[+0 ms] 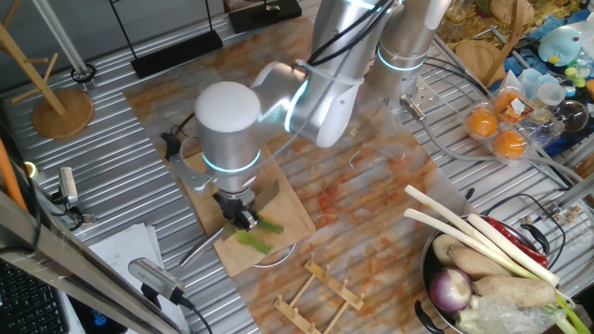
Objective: Chop the scallions
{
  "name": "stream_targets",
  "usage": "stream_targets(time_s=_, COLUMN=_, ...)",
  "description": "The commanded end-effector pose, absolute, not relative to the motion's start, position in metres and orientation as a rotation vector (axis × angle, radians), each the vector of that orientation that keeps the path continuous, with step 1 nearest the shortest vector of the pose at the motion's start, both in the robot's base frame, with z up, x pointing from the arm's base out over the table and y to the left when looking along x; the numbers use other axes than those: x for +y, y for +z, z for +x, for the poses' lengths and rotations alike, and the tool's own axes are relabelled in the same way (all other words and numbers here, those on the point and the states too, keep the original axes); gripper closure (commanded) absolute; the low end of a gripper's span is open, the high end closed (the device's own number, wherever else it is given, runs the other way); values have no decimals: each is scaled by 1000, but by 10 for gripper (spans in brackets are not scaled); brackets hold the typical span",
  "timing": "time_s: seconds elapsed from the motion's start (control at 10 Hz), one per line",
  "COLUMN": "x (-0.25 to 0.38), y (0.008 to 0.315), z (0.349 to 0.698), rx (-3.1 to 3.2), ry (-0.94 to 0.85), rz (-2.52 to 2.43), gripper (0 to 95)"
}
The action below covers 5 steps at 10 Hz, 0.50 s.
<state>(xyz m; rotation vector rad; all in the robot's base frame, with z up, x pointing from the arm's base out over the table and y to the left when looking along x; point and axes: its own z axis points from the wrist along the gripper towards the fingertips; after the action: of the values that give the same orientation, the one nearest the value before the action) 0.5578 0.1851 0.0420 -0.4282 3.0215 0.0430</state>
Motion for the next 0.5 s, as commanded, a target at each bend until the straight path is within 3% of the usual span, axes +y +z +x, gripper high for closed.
stream_targets(time_s=0.1, x=181, y=15, z=545, rx=3021, ry=67, rz=-440, gripper=950)
stream_targets(time_s=0.5, x=177, y=8, z=528, rx=2975, ry=30, rz=-463, gripper=950)
